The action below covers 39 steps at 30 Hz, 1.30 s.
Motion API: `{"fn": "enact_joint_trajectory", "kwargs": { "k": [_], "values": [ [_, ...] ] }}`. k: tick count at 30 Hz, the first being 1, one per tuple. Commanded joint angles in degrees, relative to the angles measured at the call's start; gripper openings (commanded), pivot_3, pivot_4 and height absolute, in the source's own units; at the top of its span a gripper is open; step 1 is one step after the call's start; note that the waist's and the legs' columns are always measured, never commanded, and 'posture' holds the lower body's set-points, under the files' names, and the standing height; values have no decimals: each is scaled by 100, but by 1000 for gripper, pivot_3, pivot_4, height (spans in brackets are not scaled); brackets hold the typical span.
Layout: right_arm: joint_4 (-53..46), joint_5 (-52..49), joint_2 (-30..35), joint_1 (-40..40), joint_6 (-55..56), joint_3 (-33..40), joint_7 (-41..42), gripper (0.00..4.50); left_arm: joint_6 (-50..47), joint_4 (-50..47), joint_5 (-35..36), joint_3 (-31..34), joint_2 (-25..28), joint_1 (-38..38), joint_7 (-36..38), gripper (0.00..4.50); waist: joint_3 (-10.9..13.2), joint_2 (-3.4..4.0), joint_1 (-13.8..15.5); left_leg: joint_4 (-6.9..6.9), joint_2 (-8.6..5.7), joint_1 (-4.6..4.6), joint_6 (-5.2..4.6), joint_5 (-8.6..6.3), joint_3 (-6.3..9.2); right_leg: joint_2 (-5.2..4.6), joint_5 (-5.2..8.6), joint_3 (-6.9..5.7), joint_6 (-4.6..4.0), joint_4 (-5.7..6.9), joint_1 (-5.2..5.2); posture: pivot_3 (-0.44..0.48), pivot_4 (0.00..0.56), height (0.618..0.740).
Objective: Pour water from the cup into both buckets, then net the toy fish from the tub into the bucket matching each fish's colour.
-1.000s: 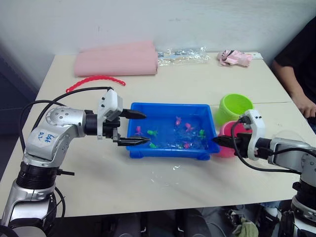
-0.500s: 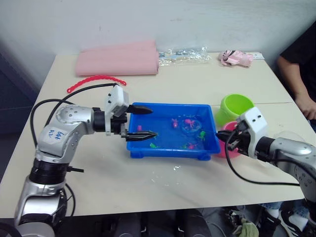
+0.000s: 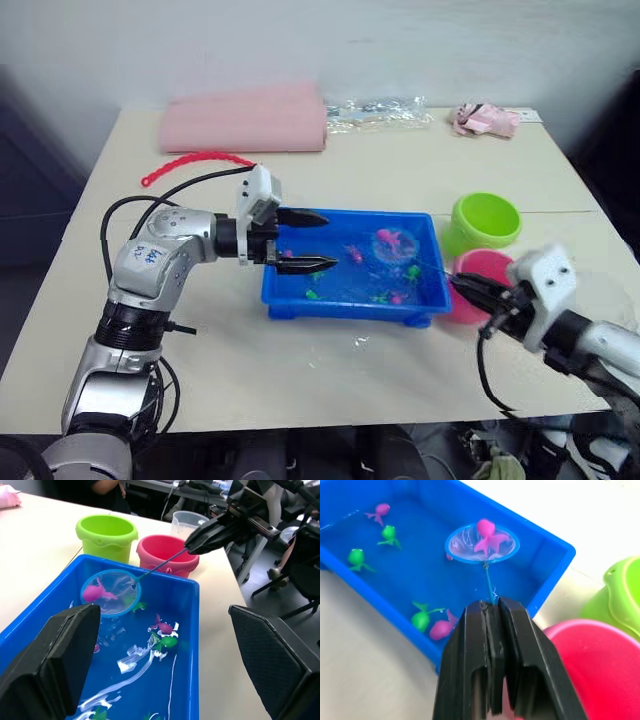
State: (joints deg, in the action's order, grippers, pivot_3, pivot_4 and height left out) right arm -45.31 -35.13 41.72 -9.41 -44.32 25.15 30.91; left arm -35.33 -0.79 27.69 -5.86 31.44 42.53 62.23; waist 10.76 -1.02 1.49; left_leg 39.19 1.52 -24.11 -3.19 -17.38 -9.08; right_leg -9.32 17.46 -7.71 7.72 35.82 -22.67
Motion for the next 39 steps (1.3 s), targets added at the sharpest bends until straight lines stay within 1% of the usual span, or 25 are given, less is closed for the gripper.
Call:
{"fn": "enact_joint_trajectory", "kwargs": {
  "k": [1,5,6,9,12,15,16,17,19,24,27,31,33,39],
  "values": [
    [-617,-570,-193,-474,32,1110,16,0,229,80,-12,-159,-111,178,291,4469,0,0,-3,2,1,2,0,0,0,0,0,0,0,1,3,0,150,738],
    [-980,-1072,-378,-1264,1,2245,33,0,427,315,-72,-318,-251,314,554,4469,-1,-2,-2,3,2,4,-2,2,5,1,-1,-2,1,3,5,0,150,738],
    [-1024,-1164,-397,-1397,2,2425,29,0,467,369,-92,-339,-280,342,593,4469,-2,-1,0,3,2,5,-3,2,5,1,-1,0,1,3,7,0,150,738],
    [-1121,-1058,-436,-2073,166,3166,233,0,732,731,-210,-465,-507,520,752,4469,-3,-1,3,3,1,7,-3,2,4,1,-1,0,1,3,7,0,150,738],
    [-1051,-820,-401,-2436,280,3563,220,0,943,979,-300,-546,-673,630,905,4469,-3,-1,-1,4,-1,9,-4,1,2,-1,-1,4,1,2,9,0,150,738],
    [-1010,-255,-331,-2701,522,3626,237,0,1077,1150,-354,-568,-780,706,1008,4469,-3,-1,-13,4,1,9,-4,1,3,0,-1,4,1,4,7,0,150,738],
    [-964,490,-200,-2961,990,3509,361,0,1118,1230,-375,-576,-825,753,1037,4469,-3,0,-15,3,2,9,-4,1,4,1,-1,3,0,4,7,0,150,738],
    [-927,1026,-114,-3141,1342,3416,459,0,1148,1290,-393,-579,-857,787,1059,4469,-8,8,-11,3,2,9,-4,1,4,1,-1,3,0,4,7,0,150,738],
    [-737,2408,108,-3549,2409,3229,592,0,1185,1397,-420,-581,-918,857,1088,4469,-7,7,-11,1,-1,8,-4,1,0,-1,-1,6,1,2,3,0,150,738],
    [-218,3952,211,-3720,3871,3115,592,0,1256,1489,-471,-557,-944,893,1137,4469,-7,4,-14,3,-2,8,-4,2,0,-1,-1,6,1,4,5,0,150,738],
    [205,5118,491,-3735,5242,3255,511,0,1276,1500,-502,-543,-938,904,1142,4469,-7,4,-16,3,-1,8,-3,3,0,-1,-1,5,1,3,5,0,150,738],
    [549,5305,421,-3490,5862,3302,510,0,1281,1503,-545,-526,-923,910,1122,4469,-7,4,-17,3,1,9,0,5,3,1,0,3,1,4,6,0,150,738],
    [741,5489,502,-3526,6347,3367,598,0,1272,1506,-565,-509,-894,911,1123,4469,-7,4,-15,3,1,9,0,5,3,1,0,4,2,3,6,0,150,738],
    [1098,5775,691,-3438,7284,3506,681,0,1233,1460,-590,-471,-837,879,1066,4469,-7,4,-29,4,0,13,-1,5,3,1,0,5,2,3,9,0,150,738]
  ]
}}
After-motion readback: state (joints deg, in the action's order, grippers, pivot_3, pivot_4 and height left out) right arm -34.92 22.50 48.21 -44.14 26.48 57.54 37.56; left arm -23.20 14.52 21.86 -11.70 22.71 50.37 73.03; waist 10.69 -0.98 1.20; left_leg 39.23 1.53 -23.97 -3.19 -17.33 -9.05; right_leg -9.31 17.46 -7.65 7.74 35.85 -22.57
